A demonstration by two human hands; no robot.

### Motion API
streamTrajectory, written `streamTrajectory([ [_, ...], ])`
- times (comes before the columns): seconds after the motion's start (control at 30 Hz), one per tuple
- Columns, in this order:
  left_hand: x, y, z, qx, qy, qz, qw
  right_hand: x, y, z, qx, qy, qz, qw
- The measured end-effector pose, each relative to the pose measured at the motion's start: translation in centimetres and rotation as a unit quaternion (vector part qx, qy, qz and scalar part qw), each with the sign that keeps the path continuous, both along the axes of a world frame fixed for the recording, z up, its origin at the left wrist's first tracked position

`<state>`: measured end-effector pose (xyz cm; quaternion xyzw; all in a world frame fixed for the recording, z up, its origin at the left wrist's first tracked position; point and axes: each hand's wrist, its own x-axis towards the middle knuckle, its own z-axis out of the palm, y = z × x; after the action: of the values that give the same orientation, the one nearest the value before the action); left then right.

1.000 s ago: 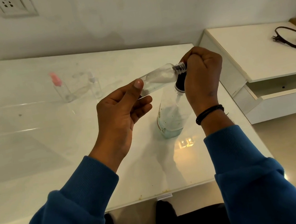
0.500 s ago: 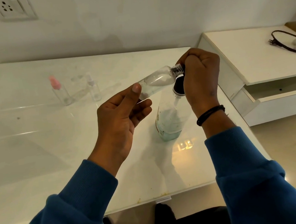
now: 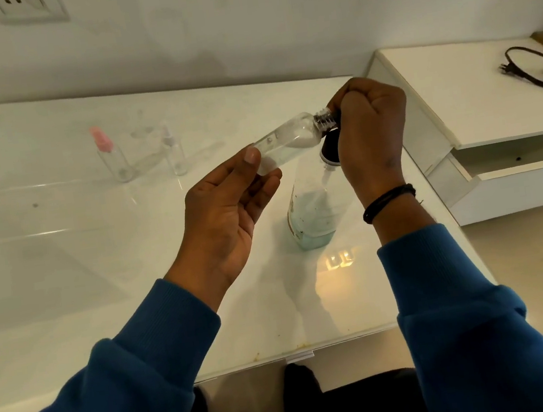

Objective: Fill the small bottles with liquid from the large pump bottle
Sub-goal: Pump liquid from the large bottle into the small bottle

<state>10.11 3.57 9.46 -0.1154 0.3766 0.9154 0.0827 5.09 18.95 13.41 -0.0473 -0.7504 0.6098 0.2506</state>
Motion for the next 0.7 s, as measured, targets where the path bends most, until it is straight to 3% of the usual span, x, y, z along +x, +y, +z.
streamTrajectory([
  [0.47,0.15,0.06,0.07,0.010,0.005,-0.001,1.000,0.01,0.32,0.07,0.004,0.006,-0.003,1.000],
  [0.6,0.03,0.09,0.09,-0.005,0.005,0.007,1.000,0.25,-0.15,-0.28,-0.035,0.004,-0.004,0.999],
  [0.7,0.18,0.12,0.27,0.000,0.009,0.010,1.000,0.16,0.09,-0.25,-0.006,-0.008,-0.005,1.000],
])
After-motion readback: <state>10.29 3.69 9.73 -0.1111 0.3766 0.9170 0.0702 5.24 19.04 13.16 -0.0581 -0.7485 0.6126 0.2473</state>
